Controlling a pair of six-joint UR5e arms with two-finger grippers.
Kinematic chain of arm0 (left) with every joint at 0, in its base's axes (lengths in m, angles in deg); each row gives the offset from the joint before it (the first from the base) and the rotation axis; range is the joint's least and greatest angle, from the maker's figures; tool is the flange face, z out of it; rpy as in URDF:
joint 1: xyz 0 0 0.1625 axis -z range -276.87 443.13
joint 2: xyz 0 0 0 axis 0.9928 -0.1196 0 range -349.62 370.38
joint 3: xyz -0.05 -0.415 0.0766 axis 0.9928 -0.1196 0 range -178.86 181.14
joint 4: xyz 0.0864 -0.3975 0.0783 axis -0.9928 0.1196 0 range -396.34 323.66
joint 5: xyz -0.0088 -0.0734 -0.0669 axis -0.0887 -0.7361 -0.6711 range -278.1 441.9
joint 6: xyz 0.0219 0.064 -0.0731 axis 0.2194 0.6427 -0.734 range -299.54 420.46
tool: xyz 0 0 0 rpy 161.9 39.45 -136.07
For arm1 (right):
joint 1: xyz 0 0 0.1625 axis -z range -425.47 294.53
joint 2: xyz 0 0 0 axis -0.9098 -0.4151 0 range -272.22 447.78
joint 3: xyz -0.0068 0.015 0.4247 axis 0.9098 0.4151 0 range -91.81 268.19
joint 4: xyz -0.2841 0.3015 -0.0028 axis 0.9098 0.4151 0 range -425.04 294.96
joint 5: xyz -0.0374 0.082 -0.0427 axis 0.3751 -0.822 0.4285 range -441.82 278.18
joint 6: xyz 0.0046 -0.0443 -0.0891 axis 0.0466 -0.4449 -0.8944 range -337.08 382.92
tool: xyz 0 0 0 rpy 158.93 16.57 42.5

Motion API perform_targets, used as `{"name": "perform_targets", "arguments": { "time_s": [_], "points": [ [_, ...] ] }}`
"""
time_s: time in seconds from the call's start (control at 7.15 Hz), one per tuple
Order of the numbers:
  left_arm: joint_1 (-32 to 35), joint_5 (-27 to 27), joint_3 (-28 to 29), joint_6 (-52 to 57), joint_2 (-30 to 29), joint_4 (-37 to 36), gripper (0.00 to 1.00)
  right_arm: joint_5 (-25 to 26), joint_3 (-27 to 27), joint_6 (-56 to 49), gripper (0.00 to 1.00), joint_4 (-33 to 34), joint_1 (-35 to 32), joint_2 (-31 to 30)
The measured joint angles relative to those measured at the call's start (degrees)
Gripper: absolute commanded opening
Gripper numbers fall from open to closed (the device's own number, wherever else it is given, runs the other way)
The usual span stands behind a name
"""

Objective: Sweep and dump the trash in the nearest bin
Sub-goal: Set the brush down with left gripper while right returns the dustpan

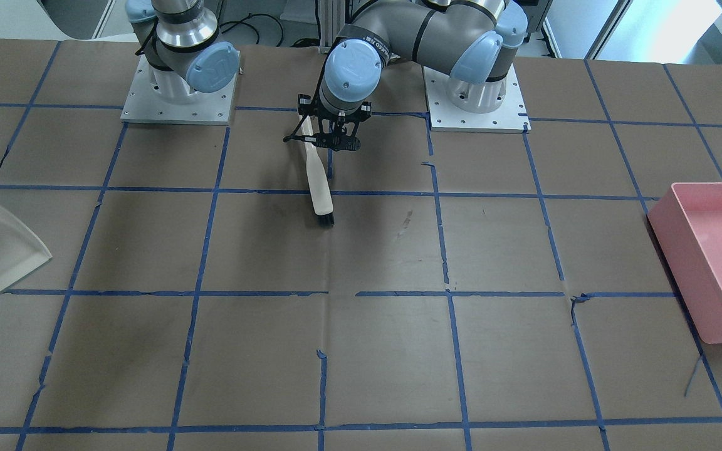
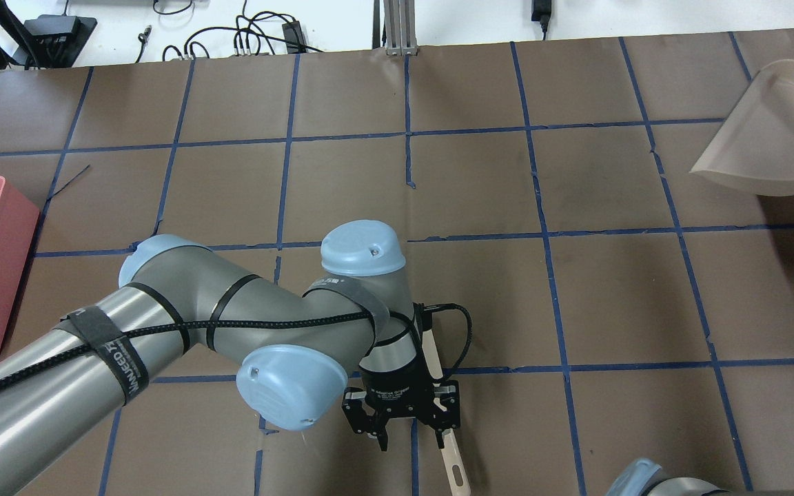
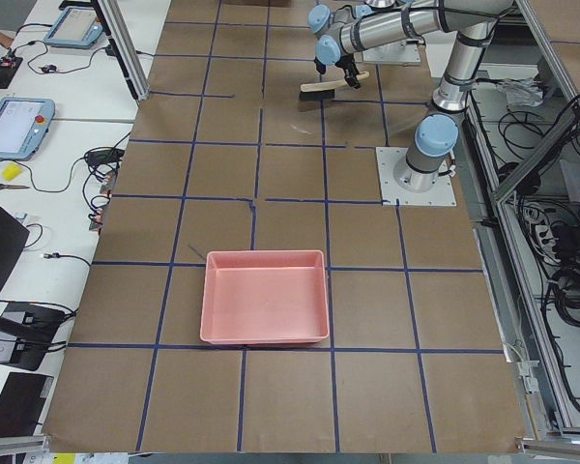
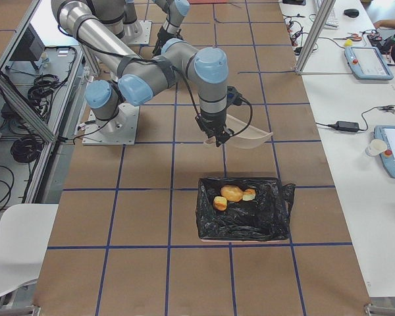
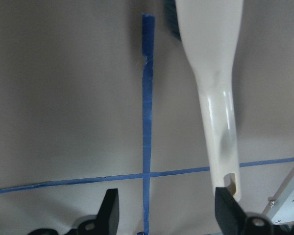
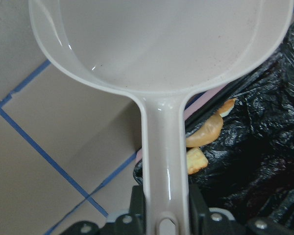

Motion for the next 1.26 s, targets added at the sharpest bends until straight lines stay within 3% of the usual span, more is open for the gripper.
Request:
{"name": "perform_targets", "arguments": {
  "time_s": [0.28, 0.56, 0.84, 1.26],
  "points": [
    [-1.37, 4.66, 5.79, 0.22, 1.07, 2.57, 1.0, -1.86, -0.74, 11.88, 0.0, -0.54, -5.05, 0.22],
    [-5.95, 14.08, 13.49, 2.93, 1.56, 7.63, 1.0, -3.59, -1.55, 27.2, 0.0, -1.07, -12.17, 0.87],
    [-15.68, 19.95, 19.42, 11.66, 3.14, 12.89, 1.0, -4.81, -2.7, 39.7, 0.0, -0.89, -18.48, 0.8],
    [-32.62, 24.13, 22.31, 26.01, 6.63, 14.04, 1.0, -5.75, -2.95, 62.28, 0.0, 2.18, -30.43, 1.55]
  ]
}}
